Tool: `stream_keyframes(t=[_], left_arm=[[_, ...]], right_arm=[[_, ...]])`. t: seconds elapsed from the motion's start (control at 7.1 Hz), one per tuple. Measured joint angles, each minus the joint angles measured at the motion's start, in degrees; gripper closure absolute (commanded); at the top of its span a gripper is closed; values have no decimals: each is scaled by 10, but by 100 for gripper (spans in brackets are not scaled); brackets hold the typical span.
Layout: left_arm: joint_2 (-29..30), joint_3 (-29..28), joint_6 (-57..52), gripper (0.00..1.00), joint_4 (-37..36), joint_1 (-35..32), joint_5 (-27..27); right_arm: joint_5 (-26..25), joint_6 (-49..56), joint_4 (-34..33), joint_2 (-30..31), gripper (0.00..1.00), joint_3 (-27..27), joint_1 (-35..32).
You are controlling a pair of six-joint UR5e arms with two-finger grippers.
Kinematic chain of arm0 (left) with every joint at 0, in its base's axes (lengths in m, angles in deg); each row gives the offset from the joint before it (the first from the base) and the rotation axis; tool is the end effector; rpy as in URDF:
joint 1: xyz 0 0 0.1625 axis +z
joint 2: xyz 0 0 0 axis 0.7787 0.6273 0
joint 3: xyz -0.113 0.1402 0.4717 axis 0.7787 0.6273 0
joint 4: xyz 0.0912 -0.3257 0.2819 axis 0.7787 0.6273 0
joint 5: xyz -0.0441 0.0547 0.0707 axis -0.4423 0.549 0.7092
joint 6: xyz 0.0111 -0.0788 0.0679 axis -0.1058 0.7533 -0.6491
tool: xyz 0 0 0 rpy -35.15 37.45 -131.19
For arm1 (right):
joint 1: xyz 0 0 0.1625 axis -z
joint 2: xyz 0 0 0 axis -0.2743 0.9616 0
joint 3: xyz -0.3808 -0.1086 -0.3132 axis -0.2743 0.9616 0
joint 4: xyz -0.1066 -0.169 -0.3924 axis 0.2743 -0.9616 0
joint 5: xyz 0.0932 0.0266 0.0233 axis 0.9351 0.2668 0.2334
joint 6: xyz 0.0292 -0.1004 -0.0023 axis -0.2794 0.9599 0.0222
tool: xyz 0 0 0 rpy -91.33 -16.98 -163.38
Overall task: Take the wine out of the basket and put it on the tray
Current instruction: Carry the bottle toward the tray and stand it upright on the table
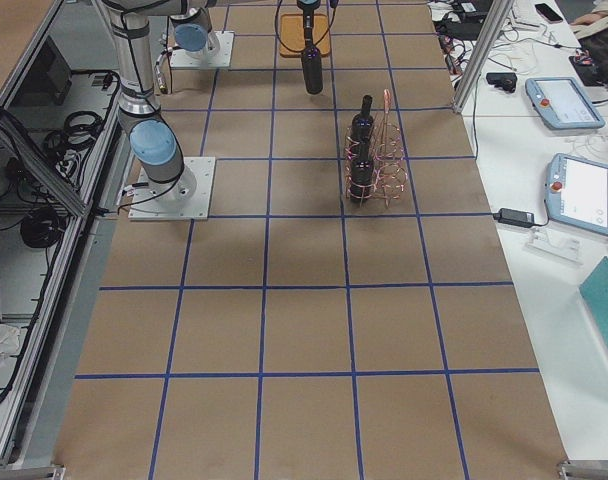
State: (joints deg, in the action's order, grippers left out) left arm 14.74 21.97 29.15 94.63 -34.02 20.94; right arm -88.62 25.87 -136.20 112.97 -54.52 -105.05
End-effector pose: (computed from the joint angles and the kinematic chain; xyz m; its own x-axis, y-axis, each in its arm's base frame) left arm -0.0970 -0.4793 0.6064 -0.9989 -0.0348 0.0323 -0.0367 0.9974 -0.0625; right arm 0.4518 -0.4844 0.4684 -0.9977 0.0464 -0.0502 0.0460 0.9989 0.0092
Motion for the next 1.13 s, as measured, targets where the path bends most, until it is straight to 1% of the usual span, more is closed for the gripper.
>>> stream_keyframes(t=[0.14,0.28,0.42,0.56,0.7,1.13], left_arm=[[0,0,0,0,0,0,0],[0,0,0,0,0,0,0],[0,0,0,0,0,0,0],[0,0,0,0,0,0,0],[0,0,0,0,1,0,0],[0,0,3,0,0,-1,1]], right_arm=[[9,-3,0,0,100,-7,0],[15,-6,1,0,74,-12,0],[18,-8,0,0,61,-15,-1],[19,-9,0,-1,26,-16,0],[19,-9,-1,-1,0,-16,-1],[17,-7,-4,12,0,-10,8]])
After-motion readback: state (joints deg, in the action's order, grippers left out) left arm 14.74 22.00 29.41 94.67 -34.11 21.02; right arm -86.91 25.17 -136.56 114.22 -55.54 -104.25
